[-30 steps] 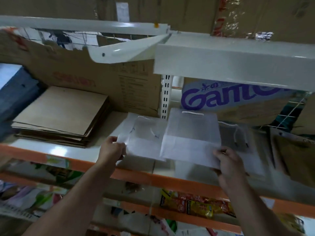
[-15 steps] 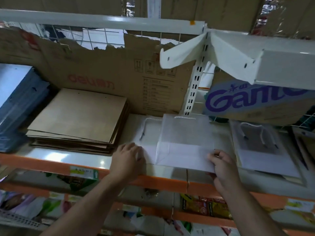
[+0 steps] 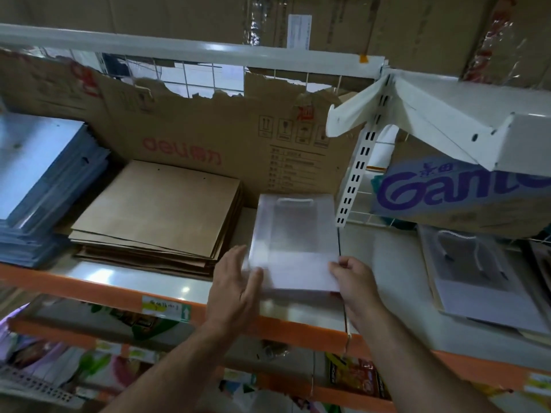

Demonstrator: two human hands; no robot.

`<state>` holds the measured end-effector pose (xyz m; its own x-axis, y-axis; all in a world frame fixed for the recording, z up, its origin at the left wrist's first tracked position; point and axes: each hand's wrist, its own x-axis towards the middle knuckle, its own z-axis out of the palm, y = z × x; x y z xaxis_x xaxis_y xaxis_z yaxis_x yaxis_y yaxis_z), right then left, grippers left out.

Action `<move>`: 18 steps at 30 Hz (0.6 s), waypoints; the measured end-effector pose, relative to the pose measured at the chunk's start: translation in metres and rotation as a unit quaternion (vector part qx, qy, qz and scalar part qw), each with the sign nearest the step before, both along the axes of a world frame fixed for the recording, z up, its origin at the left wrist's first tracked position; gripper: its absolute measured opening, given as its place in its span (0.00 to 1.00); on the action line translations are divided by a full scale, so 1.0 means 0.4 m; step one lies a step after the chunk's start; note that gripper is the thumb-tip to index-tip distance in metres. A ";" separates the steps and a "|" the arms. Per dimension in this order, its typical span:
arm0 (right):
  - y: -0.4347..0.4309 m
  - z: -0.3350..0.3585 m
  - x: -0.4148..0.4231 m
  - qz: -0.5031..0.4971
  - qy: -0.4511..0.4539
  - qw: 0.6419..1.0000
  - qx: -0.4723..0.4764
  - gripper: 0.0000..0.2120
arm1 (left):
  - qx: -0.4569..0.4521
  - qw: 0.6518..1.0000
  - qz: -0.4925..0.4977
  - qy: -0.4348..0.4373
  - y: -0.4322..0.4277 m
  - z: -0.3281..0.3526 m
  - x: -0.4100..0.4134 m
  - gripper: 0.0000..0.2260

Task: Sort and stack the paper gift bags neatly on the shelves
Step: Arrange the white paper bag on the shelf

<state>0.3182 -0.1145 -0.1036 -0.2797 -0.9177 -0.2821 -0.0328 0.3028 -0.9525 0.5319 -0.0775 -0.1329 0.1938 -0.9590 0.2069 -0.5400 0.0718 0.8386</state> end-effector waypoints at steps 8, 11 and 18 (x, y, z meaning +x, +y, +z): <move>0.014 -0.025 0.039 0.074 0.342 0.937 -0.006 0.22 | 0.066 0.980 -0.045 -0.182 -0.017 -0.006 -0.005 0.30; 0.021 -0.027 0.043 0.112 0.455 0.883 -0.020 0.28 | 0.080 0.972 -0.062 -0.212 -0.019 -0.007 -0.004 0.30; 0.013 -0.036 0.045 0.224 0.577 0.785 -0.031 0.30 | 0.092 0.952 -0.079 -0.281 -0.021 -0.007 -0.011 0.29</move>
